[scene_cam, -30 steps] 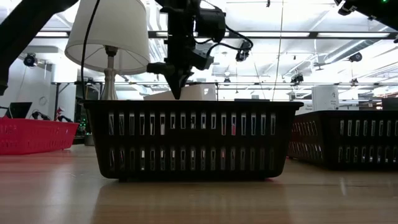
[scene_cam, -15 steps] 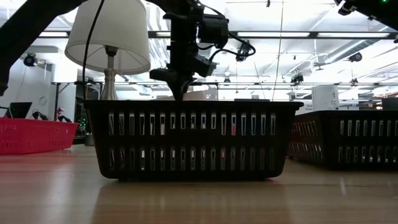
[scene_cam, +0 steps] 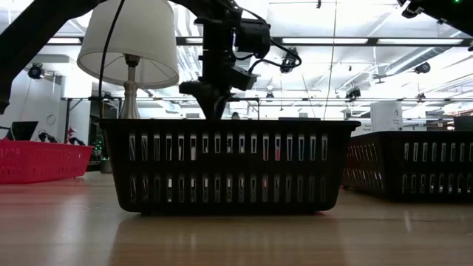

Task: Stack baskets by color
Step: Stack the middle white bin on top of the top white bin, then stack the bottom right red bin on top of the top red bin

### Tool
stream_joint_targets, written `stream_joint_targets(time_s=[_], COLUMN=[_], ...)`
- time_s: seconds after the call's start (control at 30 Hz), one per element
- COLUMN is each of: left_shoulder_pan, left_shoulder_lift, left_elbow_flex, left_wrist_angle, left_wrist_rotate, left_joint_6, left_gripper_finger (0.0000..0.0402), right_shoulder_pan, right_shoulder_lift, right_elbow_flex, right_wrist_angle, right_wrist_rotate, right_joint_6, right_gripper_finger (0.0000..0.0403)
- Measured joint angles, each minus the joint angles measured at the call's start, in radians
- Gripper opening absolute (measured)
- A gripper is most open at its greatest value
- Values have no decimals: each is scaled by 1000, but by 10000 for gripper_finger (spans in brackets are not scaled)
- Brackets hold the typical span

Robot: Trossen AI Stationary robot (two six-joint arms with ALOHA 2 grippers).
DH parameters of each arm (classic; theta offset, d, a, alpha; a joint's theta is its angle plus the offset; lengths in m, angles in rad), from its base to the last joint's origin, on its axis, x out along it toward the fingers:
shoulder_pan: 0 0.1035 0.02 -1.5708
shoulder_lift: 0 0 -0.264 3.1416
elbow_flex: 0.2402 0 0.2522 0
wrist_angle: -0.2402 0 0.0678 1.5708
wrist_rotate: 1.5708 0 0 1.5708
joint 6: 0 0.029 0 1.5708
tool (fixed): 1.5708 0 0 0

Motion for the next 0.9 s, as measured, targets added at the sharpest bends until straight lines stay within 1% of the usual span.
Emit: stream_joint_targets(time_s=[0.17,0.23,0.33,0.4,0.47,0.53,0.6,0.77,0.9], left_shoulder_pan=[-13,-25,-44,-58,-84,-125,-176,-280,-319], left_shoulder_lift=[-47,-82,-141,-181,-222,-271,-321,-468,-582], left_elbow_flex=[19,19,2,-7,-39,-100,-186,-449,-633], left_wrist_angle=[-40,-47,-37,3,64,165,277,598,837], left_wrist_rotate=[-1,25,157,269,365,401,409,409,394], left_joint_6=[-6,-48,-198,-329,-426,-463,-450,-414,-419], left_gripper_finger=[111,113,111,108,103,99,94,88,88], right_shoulder_pan=[0,0,0,0,0,0,0,0,0], right_shoulder_lift=[0,0,2,2,3,3,8,29,58], right_elbow_flex=[0,0,0,0,0,0,0,0,0], right_wrist_angle=[-2,-5,-5,-6,-5,-6,-5,-15,-7], right_wrist_rotate=[0,0,1,0,0,0,0,0,-1], right_joint_6=[0,0,0,-5,-9,-9,-9,-10,-10], right_gripper_finger=[9,9,9,9,9,9,9,9,9])
